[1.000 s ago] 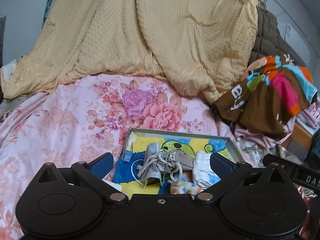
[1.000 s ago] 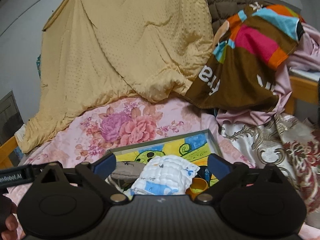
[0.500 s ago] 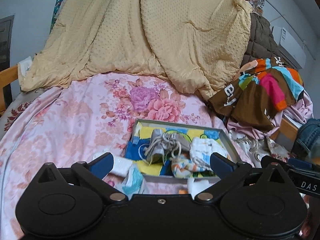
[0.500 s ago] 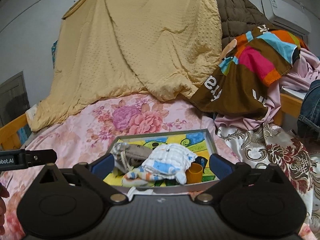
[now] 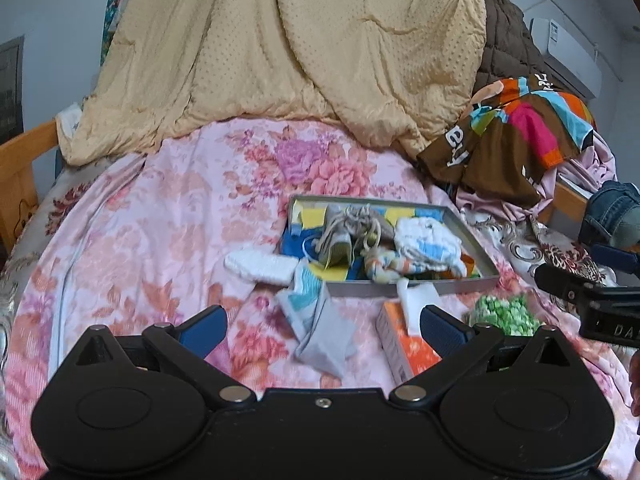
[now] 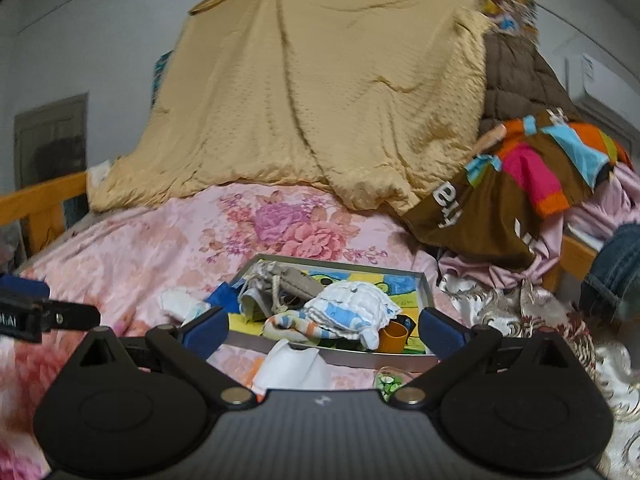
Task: Organize soft objects
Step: 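Withdraw both grippers from the tray back toward the pile, then move the right gripper to the white cloth on the orange box while the left approaches the grey cloth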
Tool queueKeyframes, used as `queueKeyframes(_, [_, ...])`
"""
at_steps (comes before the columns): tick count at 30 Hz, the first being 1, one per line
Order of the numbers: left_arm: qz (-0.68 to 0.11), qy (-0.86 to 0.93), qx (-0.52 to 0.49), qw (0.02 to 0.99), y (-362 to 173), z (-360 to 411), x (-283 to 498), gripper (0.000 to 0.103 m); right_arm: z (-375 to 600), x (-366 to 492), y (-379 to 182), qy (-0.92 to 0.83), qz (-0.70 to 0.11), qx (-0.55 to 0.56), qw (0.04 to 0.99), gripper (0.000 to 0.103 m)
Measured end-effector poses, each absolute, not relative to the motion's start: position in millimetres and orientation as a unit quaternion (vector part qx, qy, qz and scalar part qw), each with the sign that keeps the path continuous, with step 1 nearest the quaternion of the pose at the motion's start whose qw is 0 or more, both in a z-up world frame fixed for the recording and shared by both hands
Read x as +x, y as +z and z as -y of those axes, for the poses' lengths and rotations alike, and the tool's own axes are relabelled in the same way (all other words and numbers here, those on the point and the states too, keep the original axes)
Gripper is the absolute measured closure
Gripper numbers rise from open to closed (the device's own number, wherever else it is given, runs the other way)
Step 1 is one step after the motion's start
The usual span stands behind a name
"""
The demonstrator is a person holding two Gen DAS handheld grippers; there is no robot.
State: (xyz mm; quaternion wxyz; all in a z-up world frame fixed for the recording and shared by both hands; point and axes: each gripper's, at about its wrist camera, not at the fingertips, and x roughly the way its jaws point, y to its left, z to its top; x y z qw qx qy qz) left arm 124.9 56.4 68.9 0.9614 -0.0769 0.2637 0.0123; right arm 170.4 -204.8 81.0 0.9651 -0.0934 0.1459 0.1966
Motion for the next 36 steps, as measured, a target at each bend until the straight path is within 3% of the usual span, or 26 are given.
queueKeyframes(9, [-0.283, 0.001, -0.054, 0.957, 58.7, -56.2, 104.3, 0.001, 199.2, 139.6, 72.5, 0.204, -0.146, -0.134, 0.959, 0.0])
queueKeyframes(28, [-0.354, -0.004, -0.038, 0.934, 27.0, -54.6, 112.6, 0.001, 200.1, 132.2, 35.3, 0.218, -0.278, -0.162, 0.921, 0.0])
queueKeyframes(36, [-0.381, 0.009, -0.037, 0.924, 19.6, -55.9, 118.2, 0.001, 187.5, 131.4, 26.4, 0.237, -0.298, -0.17, 0.909, 0.0])
